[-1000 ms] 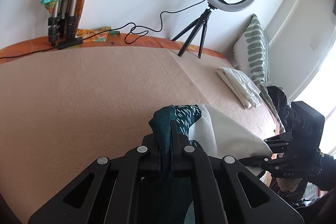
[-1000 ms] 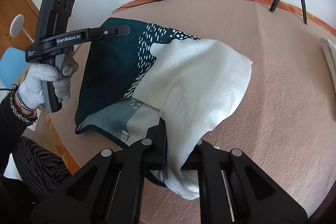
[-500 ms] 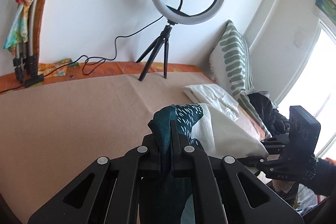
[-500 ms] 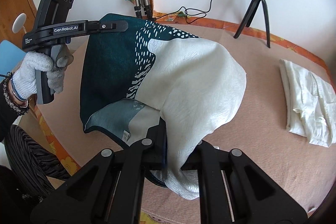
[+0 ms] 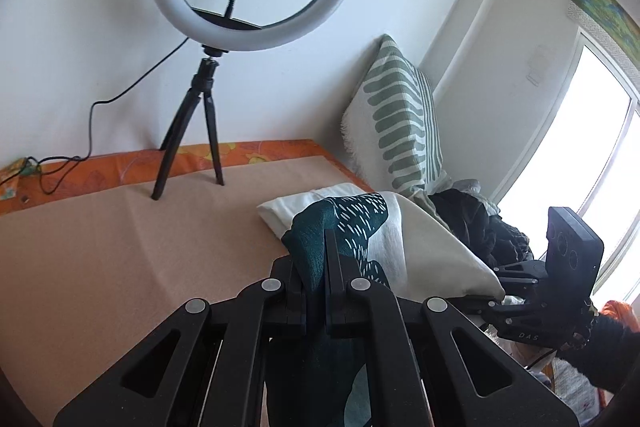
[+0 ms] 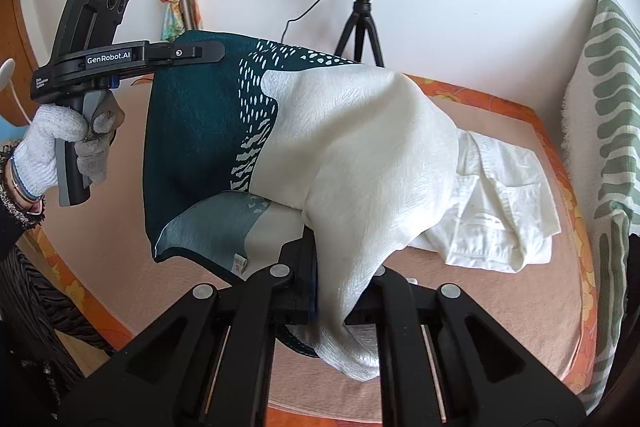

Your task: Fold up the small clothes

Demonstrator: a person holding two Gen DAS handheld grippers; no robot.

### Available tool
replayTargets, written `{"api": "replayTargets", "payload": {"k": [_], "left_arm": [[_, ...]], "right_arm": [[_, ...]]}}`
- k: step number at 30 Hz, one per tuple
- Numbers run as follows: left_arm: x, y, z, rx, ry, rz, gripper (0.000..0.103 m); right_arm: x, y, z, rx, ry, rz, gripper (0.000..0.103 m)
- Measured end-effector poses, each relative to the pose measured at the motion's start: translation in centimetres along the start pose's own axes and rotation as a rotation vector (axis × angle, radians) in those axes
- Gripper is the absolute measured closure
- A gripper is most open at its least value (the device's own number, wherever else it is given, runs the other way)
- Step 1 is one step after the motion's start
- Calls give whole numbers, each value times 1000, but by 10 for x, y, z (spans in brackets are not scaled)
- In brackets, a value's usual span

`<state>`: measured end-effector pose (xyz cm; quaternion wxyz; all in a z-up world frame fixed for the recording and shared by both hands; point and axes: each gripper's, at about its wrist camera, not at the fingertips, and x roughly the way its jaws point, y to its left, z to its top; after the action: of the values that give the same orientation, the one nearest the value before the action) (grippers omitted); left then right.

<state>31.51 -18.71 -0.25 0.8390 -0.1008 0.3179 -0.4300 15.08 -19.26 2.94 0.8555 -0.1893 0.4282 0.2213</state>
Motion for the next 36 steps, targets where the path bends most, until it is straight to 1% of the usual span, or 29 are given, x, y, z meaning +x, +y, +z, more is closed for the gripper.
{"api": "replayTargets", "payload": {"k": [4,8,13,17,24,31,36], "left_arm": [[28,-16,10,11,7,-28,99],[54,-33,25,39,7,-40,99],[93,-48,44,48,4,-63,99],[125,-54,53,46,12,-72,99],[178,-45,57,47,49,-58,99],[212,-22,56,27,86,-21,99],[227,-16,54,29,97,-6,99]], "right_arm": [[-4,-25,3,-5,-9,-50,95],[-8,-55,7,-9,-13,-100,95],[-8,-91,20,-14,-24,-127,95],[-1,-113,25,-23,-28,-133,95],[40,-141,30,-6,-7,-108,95],[85,-162,26,57,19,7,95],[99,-174,23,76,27,37,95]]}}
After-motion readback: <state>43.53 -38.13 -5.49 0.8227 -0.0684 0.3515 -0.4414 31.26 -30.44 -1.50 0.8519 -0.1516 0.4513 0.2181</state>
